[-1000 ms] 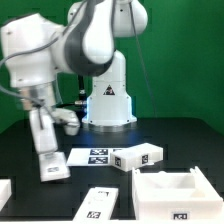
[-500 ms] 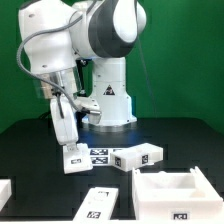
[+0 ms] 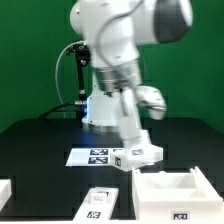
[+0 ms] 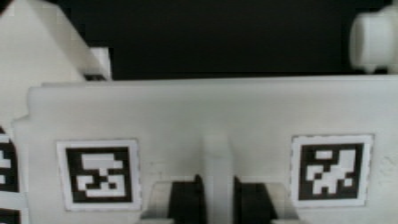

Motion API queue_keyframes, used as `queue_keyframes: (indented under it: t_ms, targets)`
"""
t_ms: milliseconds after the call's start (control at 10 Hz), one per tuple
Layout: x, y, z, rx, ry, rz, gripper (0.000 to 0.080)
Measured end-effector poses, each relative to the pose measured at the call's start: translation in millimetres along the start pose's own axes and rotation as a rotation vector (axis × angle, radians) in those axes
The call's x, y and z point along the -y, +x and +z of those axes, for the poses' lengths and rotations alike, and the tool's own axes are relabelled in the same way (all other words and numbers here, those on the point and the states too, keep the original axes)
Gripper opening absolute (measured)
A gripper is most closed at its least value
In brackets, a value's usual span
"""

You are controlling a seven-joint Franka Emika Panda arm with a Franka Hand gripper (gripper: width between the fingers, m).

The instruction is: Assemble cabinet

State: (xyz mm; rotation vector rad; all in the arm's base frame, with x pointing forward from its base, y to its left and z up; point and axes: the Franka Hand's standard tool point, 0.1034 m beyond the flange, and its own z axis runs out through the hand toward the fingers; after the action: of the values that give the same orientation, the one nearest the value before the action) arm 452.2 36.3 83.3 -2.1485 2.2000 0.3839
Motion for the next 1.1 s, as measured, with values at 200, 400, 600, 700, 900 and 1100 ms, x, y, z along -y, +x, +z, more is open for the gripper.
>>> queue_keyframes:
  t_ms: [200, 400, 600, 700, 900, 1100]
  targets:
    - [-1.7, 14.8, 0.4, 0.001, 0.003, -0.032, 0.0062]
    - [-2.0, 11.7, 1.4, 0.001, 0.0, -0.038, 0.0062]
    - [-13.7, -5.4, 1.0, -0.013, -0.067, 0.065, 0.0062]
    - [-14.0, -16.8, 4.7, -0.049, -0.091, 0.07, 0.0062]
    - [-5.1, -24.3, 6.1, -0.079, -0.104, 0.042, 0.0062]
    - [-7.0, -23.8, 7.8, -0.08, -0.108, 0.042, 0.0062]
